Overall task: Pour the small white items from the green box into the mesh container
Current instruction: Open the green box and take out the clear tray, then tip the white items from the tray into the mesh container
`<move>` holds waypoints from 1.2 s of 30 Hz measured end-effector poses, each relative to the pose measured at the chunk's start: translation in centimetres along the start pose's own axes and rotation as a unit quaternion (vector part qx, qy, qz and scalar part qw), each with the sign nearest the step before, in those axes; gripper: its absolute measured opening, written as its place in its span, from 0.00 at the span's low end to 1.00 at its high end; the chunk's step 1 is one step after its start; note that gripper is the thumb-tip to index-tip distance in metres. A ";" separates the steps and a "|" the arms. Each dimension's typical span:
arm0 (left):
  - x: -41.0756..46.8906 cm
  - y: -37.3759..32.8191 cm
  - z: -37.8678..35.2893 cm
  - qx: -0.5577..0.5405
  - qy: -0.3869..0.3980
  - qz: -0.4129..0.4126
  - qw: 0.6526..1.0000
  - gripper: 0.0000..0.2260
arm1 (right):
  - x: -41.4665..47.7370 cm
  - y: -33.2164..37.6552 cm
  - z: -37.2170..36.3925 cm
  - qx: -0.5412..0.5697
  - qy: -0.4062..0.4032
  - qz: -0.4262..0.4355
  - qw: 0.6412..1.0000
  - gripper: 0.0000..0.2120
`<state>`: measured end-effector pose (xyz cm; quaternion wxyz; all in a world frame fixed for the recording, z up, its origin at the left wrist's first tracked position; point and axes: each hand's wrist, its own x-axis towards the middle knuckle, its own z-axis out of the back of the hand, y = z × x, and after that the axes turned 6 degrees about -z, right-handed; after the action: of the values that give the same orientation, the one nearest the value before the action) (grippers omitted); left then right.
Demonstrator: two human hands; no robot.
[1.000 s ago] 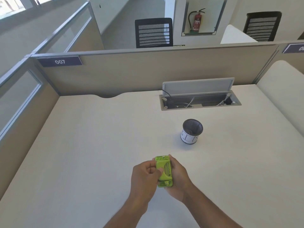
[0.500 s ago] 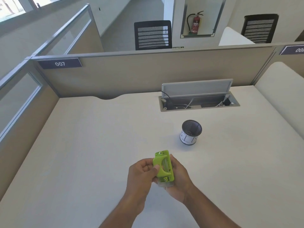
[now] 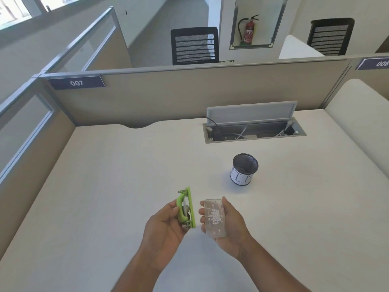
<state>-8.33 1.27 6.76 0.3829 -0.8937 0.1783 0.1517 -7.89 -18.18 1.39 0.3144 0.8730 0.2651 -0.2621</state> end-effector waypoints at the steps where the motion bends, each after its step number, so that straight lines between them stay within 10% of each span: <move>1: -0.1 -0.3 0.1 -0.012 0.006 -0.002 1.000 0.15 | 0.0 0.0 0.0 0.000 0.002 0.000 1.000 0.32; 15: 3.8 -0.7 2.9 0.214 -0.119 -0.053 0.968 0.04 | -0.5 0.7 0.3 -0.002 -0.018 0.010 1.000 0.30; 25: 8.7 0.3 6.0 0.452 -0.146 -0.056 0.878 0.14 | -1.4 1.1 0.3 -0.004 -0.024 0.012 1.000 0.30; 36: 11.6 0.2 7.2 0.461 -0.143 -0.046 0.875 0.16 | -2.2 1.9 0.7 -0.010 -0.033 0.022 0.999 0.30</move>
<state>0.97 4.11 -2.90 0.7794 -0.5915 0.1296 0.1608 -8.44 -20.57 3.07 0.3377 0.8661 0.2385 -0.2810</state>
